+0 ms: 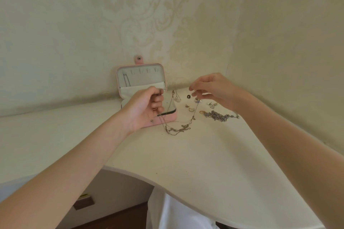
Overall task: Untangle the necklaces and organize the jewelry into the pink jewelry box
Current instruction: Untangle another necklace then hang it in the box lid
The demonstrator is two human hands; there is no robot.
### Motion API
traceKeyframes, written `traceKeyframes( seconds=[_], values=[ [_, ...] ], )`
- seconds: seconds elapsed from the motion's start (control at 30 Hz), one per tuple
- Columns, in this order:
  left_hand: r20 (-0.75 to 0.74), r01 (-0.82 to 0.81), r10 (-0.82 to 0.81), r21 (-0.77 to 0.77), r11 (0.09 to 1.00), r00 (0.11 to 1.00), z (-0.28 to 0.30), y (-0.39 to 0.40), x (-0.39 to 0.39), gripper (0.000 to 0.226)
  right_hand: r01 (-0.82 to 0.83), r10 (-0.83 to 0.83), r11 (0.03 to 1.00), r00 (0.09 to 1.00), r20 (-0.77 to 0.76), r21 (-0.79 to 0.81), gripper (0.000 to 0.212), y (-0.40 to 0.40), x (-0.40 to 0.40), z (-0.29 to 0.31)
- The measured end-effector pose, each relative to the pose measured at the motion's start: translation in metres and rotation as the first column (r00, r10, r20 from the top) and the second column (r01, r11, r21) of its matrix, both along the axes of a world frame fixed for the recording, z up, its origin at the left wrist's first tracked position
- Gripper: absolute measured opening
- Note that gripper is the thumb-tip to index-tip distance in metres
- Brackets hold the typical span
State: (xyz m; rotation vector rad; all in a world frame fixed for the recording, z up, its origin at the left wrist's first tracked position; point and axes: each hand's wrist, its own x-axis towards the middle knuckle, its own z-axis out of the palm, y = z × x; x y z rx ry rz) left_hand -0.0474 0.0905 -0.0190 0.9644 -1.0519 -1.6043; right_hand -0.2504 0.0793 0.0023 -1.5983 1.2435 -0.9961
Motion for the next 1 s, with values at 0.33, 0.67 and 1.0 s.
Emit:
traceKeyframes(
  seconds=[0.33,0.67,1.0],
  values=[
    [0.591,0.159,-0.046,-0.141,0.977,0.805,-0.015,0.006,0.004,0.009,-0.053,0.054,0.992,0.998,-0.012,0.117,0.009,0.009,-0.005,-0.005],
    [0.752,0.216,0.011,-0.203,0.955,0.659,-0.029,-0.001,-0.026,0.008,-0.015,0.047,0.982,0.985,-0.166,0.188,0.012,0.005,-0.018,-0.031],
    [0.864,0.232,0.332,-0.436,0.869,0.379,-0.043,-0.014,-0.038,0.018,0.146,-0.135,0.989,0.891,-0.434,-0.009,0.01,-0.018,-0.016,-0.064]
  ],
)
